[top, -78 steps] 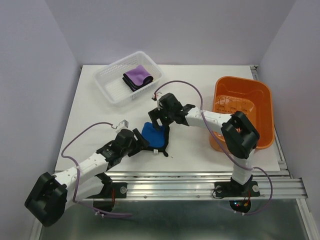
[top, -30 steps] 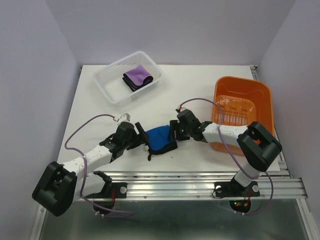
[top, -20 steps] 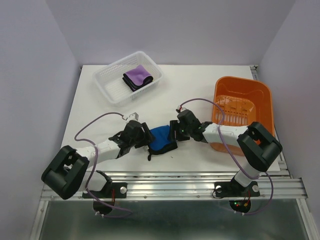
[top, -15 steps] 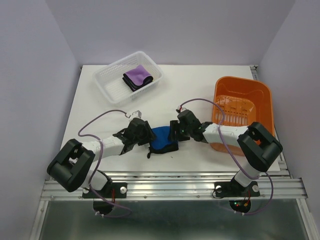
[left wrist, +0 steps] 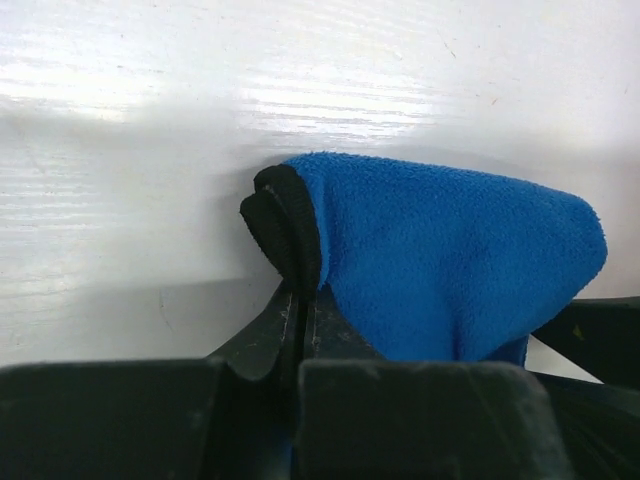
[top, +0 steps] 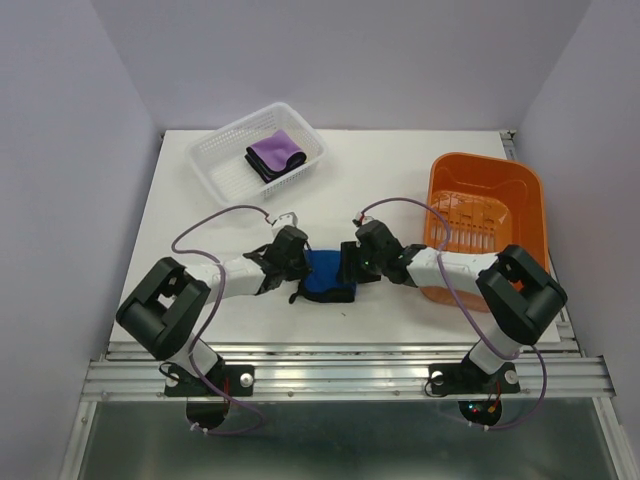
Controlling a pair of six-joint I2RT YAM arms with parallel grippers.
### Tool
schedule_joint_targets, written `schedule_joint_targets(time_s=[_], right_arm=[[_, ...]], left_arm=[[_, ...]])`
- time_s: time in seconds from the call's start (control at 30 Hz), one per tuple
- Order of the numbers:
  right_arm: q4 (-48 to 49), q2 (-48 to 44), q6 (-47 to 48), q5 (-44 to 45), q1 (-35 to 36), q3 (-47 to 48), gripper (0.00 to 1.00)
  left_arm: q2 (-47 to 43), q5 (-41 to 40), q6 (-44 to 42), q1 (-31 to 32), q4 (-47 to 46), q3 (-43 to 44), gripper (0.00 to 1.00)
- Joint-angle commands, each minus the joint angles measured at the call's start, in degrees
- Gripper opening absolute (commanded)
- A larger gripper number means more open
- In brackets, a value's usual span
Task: Fold and stack the towels
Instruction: Neatly place the folded towel into the bin
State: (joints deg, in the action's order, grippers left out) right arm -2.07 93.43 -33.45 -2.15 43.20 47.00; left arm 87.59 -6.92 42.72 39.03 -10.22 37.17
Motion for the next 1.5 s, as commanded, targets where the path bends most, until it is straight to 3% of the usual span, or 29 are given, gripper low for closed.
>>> schedule_joint_targets(time_s=[0.0,0.33,0.6,0.63,0.73,0.83,1.2,1.47], right_arm=[[-0.92,-2.37,0.67,0.83,0.39,-0.95,0.61],[-4.35,-14.75,-1.88,9.88,0.31,-2.79,0.61],[-7.16,-22.41,-1.35,11.91,0.39,-4.02,0.67],[-7.08,-22.76,-1.18,11.73,0.39,-4.2,0.7],[-7.86,-24.25,-0.83,12.43,0.39,-4.2,0.92],[-8.39,-26.09,-0.39,12.96,0.39,-3.94,1.0],[-8.31,-33.92,0.67,16.03,0.39,-4.81,1.0],[-11.46,-38.05,0.76,21.3,0.39,-4.91,1.0]], left_arm=[[-0.14,-5.99,-4.48,0.53,5.03,2.47,0.0],[-1.72,-21.19,-22.4,1.84,3.98,9.5,0.0],[-6.02,-24.45,-42.34,1.84,-6.2,11.87,0.0],[-6.29,-25.59,-47.07,1.76,-7.52,11.79,0.0],[-6.47,-26.57,-56.3,1.49,-12.01,13.36,0.0],[-5.24,-26.66,-61.68,0.27,-12.02,16.52,0.0],[-3.3,-17.96,-71.54,-4.75,-12.55,23.65,0.0],[-1.82,-3.29,-81.72,-10.45,-9.83,28.92,0.0]])
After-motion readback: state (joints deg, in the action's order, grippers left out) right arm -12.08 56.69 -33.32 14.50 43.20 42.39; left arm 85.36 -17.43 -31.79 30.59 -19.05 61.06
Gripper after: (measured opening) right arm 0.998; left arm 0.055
